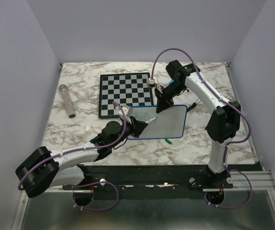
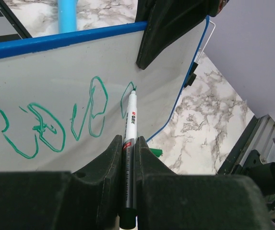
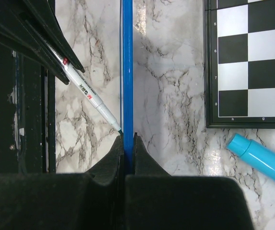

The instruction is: Write a sentence on the whiteboard

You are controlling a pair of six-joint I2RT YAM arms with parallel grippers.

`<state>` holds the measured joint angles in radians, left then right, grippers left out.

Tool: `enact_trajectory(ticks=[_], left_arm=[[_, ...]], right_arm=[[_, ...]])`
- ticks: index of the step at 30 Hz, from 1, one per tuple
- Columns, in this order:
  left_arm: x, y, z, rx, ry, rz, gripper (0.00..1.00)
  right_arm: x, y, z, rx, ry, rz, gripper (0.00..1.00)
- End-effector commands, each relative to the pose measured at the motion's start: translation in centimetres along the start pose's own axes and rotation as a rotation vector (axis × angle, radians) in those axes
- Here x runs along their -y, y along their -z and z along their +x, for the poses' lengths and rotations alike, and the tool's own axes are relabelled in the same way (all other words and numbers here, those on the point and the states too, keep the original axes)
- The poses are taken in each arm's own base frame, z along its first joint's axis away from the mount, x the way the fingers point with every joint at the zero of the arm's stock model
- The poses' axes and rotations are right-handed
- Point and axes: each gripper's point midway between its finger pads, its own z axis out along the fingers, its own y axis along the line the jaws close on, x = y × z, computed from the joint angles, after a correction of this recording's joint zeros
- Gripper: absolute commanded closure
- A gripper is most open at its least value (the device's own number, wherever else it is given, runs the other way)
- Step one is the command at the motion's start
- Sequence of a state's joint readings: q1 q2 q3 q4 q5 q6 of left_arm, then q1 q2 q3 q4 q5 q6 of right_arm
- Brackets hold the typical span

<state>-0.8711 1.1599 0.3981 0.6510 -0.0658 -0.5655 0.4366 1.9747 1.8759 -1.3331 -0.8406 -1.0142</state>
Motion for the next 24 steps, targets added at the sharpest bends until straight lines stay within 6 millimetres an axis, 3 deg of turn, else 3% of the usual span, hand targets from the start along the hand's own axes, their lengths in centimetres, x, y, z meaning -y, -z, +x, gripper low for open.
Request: enact_trajectory(ticks=[1,16,24], left_arm=[[-0.3,-0.8,-2.1,0.062,-0.007,-0.009,1.0],[-1.3,0.1,0.8,-0.052,0.016,-0.035,1.0],[-0.9,-0.5,1.7,-0.086,0.032,-0.013,1.0]], right_arm=[[-1.1,-0.8,1.0,-0.012,-0.052,-0.071,1.0],[-1.1,-0.9,1.0,-0.014,-0.054,-0.073,1.0],[-1.1,-0.9,1.1,-0.014,-0.057,-0.074,0.99]])
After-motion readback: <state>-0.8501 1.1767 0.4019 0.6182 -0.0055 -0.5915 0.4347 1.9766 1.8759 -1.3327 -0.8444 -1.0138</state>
